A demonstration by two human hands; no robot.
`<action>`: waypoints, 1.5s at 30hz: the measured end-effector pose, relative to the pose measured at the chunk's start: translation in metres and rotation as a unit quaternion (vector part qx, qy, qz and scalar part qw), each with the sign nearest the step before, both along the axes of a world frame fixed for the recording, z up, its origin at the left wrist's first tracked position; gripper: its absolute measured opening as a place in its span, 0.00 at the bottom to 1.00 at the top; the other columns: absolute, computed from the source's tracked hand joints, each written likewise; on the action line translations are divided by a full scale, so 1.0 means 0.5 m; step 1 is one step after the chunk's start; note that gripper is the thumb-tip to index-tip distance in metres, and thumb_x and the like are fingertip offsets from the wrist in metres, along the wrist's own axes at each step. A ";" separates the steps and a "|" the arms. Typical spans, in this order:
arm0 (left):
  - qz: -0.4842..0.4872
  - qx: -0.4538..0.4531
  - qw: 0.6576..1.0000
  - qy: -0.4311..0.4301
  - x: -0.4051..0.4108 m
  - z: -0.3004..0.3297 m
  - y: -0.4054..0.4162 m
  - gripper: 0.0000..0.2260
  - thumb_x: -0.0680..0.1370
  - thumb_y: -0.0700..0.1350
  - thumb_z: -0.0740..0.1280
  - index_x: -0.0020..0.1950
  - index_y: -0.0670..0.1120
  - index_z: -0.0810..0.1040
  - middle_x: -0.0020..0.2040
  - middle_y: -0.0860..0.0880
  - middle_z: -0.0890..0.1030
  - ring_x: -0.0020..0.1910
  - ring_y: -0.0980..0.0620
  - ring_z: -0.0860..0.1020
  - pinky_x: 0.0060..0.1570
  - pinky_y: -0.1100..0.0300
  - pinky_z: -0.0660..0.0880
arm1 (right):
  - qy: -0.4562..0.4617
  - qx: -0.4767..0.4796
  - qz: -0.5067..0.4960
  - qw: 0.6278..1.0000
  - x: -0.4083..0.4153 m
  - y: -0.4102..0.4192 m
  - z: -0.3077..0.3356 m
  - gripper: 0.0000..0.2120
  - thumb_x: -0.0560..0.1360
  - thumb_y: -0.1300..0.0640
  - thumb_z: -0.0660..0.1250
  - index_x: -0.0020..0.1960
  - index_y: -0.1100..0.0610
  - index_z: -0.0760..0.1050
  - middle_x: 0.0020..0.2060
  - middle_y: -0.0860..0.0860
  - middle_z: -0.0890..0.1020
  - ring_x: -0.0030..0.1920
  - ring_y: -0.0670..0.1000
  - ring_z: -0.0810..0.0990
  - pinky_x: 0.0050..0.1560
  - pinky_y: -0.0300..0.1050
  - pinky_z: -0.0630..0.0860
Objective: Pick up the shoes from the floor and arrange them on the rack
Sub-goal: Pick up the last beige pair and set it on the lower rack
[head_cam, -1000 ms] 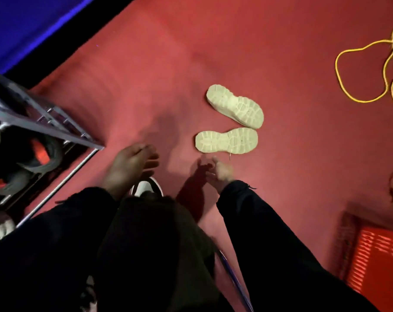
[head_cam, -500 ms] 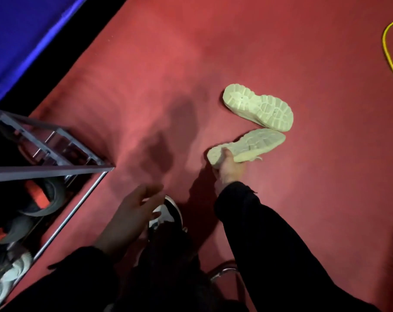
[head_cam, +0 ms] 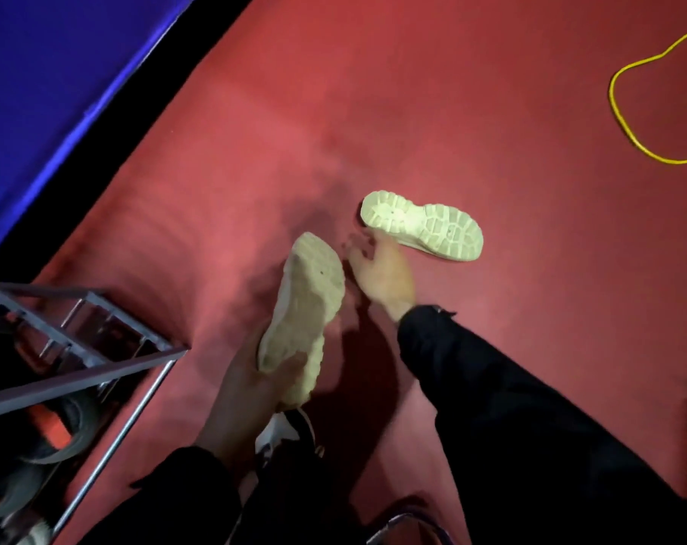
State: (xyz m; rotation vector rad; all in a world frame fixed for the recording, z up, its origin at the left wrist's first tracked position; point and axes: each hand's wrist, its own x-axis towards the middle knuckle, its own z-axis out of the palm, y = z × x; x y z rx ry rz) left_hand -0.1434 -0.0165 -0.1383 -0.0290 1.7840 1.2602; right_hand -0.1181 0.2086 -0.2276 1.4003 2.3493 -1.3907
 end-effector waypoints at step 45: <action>0.184 -0.255 0.948 0.054 0.195 0.332 -0.599 0.24 0.63 0.62 0.76 0.48 0.45 0.81 0.35 0.50 0.85 0.30 0.50 0.82 0.30 0.56 0.79 | -0.180 -0.128 0.506 0.834 -0.004 -0.525 0.589 0.40 0.74 0.61 0.69 0.82 0.56 0.55 0.78 0.55 0.65 0.75 0.55 0.67 0.72 0.47 0.67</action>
